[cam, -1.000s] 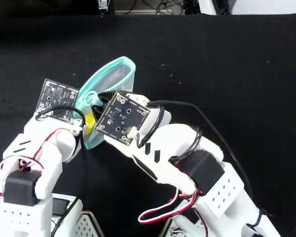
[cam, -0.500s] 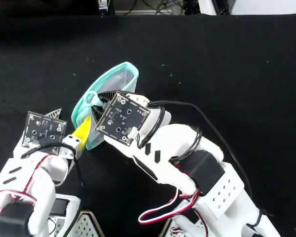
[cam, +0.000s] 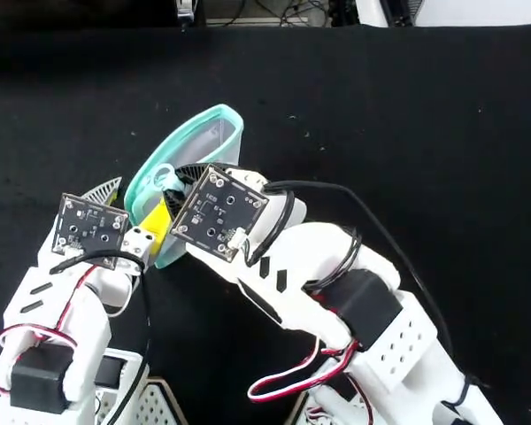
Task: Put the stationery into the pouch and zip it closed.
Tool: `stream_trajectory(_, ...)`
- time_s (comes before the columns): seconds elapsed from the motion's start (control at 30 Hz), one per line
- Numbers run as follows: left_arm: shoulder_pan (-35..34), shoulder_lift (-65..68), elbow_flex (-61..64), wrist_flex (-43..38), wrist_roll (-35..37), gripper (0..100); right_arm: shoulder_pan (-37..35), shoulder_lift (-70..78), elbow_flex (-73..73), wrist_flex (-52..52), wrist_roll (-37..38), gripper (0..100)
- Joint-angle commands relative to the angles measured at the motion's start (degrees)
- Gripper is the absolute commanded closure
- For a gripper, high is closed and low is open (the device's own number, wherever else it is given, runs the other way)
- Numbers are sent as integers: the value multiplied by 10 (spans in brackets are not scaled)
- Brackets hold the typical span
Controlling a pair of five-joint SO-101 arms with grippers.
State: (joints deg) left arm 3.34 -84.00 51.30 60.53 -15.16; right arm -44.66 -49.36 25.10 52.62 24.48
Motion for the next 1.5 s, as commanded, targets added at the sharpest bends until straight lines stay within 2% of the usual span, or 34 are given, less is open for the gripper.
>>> stream_trajectory(0.0, 7, 19, -8, -11, 7, 873, -6, 2, -25, -14, 4, 985)
stream_trajectory(0.03, 7, 22, -9, -11, 8, 951, -6, 2, -25, -14, 4, 985)
stream_trajectory(0.07, 7, 28, -13, -11, 13, 986, -5, 1, -25, -13, 4, 985)
stream_trajectory(0.1, 7, 33, -18, -5, 22, 948, -5, 1, -25, -13, 4, 985)
stream_trajectory(0.17, 7, 39, -33, 7, 36, 973, -5, 1, -25, -13, 4, 985)
stream_trajectory(0.5, 7, 42, -111, 86, 39, 971, 0, -1, -26, -13, 4, 985)
stream_trajectory(0.77, 8, 42, -124, 143, 35, 971, 89, -1, -39, -34, -27, 986)
stream_trajectory(1.0, 89, 42, -124, 173, 38, 971, 134, 2, -26, -72, -63, 986)
stream_trajectory(1.13, 91, 42, -123, 174, 36, 971, 141, 2, -15, -84, -65, 986)
stream_trajectory(1.23, 90, 43, -123, 170, 35, 971, 118, -2, -16, -70, -65, 982)
stream_trajectory(1.4, 90, 43, -123, 170, 37, 971, 49, 7, -65, 54, -62, 799)
stream_trajectory(1.47, 90, 43, -123, 169, 38, 971, 50, 18, -84, 81, -62, 777)
